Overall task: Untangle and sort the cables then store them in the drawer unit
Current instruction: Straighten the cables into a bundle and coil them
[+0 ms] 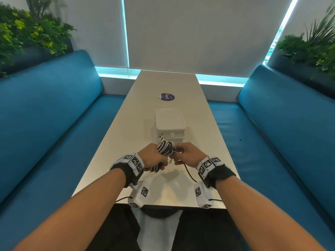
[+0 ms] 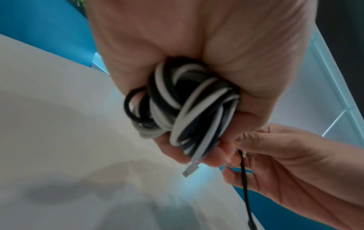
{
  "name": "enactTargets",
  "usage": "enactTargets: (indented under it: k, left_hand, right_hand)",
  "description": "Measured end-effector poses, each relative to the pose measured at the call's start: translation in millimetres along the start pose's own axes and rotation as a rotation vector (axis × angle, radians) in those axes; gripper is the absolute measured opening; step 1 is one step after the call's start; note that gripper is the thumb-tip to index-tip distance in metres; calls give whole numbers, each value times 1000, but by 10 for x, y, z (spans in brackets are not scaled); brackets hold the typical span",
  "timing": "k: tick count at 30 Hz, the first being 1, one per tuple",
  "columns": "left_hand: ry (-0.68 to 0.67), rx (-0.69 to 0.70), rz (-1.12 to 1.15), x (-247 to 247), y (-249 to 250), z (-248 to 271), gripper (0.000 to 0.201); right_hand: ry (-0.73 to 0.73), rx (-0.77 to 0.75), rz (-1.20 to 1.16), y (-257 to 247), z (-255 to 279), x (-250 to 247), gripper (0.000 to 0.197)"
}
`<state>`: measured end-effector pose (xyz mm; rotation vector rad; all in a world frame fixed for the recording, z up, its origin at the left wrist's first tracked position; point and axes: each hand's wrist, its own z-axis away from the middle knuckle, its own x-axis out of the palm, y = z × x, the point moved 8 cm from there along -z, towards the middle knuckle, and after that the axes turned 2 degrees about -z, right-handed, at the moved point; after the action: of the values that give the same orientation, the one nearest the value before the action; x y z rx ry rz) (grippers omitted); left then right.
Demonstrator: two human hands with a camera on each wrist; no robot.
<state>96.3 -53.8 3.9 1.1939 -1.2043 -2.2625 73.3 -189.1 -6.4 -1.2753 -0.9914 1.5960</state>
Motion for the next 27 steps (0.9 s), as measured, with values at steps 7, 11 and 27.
enactTargets:
  k: [7, 11, 27]
  left_hand:
    - [100, 1, -18, -80, -22, -82, 16]
    - [333, -47, 107, -315, -107, -100, 25]
    - [334, -8, 467, -179, -82, -132, 14]
  right_hand:
    - [46, 43, -18, 96, -18, -26, 35]
    - [23, 135, 154, 291, 27, -71, 18]
    - [88, -181, 341, -148, 70, 196, 23]
